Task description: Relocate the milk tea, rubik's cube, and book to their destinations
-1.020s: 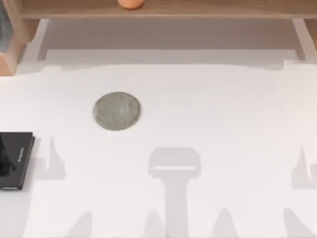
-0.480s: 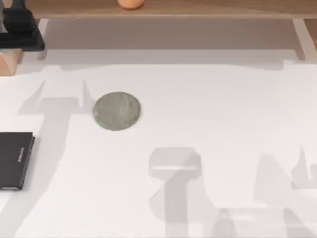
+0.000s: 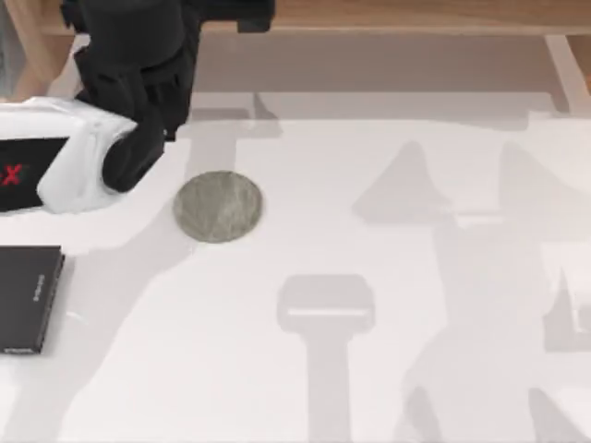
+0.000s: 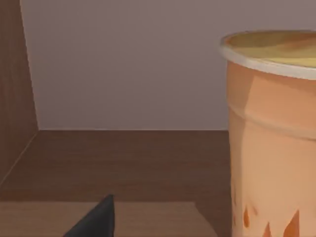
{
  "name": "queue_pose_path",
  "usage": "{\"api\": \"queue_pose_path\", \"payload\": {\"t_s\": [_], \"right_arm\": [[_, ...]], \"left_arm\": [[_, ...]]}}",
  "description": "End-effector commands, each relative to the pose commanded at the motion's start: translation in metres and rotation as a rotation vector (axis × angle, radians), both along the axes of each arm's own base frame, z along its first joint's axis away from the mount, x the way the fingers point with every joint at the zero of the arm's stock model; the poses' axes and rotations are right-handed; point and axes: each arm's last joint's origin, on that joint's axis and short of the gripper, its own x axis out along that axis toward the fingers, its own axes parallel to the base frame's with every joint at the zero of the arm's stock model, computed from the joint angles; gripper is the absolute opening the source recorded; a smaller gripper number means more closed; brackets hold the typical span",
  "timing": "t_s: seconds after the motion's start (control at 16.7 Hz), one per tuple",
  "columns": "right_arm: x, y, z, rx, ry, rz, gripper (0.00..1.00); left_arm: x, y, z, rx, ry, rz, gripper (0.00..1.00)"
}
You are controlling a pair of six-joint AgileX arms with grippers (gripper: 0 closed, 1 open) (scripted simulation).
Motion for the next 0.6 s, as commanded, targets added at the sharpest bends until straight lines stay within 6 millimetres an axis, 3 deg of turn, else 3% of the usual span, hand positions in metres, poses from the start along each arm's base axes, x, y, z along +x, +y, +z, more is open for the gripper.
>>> {"api": "queue_pose_path", "payload": {"t_s": [0.18, 0.3, 0.6], "right_arm": [[0.000, 0.000, 0.000, 0.000, 0.000, 0.000, 1.00], [0.000, 0.000, 0.000, 0.000, 0.000, 0.000, 1.00], [0.000, 0.000, 0.000, 0.000, 0.000, 0.000, 1.00]], "left_arm": [[0.021, -0.031, -0.023, -0.002, -0.007, -0.001, 1.00], [0.026, -0.042, -0.031, -0.005, -0.012, -0.002, 1.00], [0.028, -0.042, -0.034, -0.003, -0.009, 0.001, 1.00]]}}
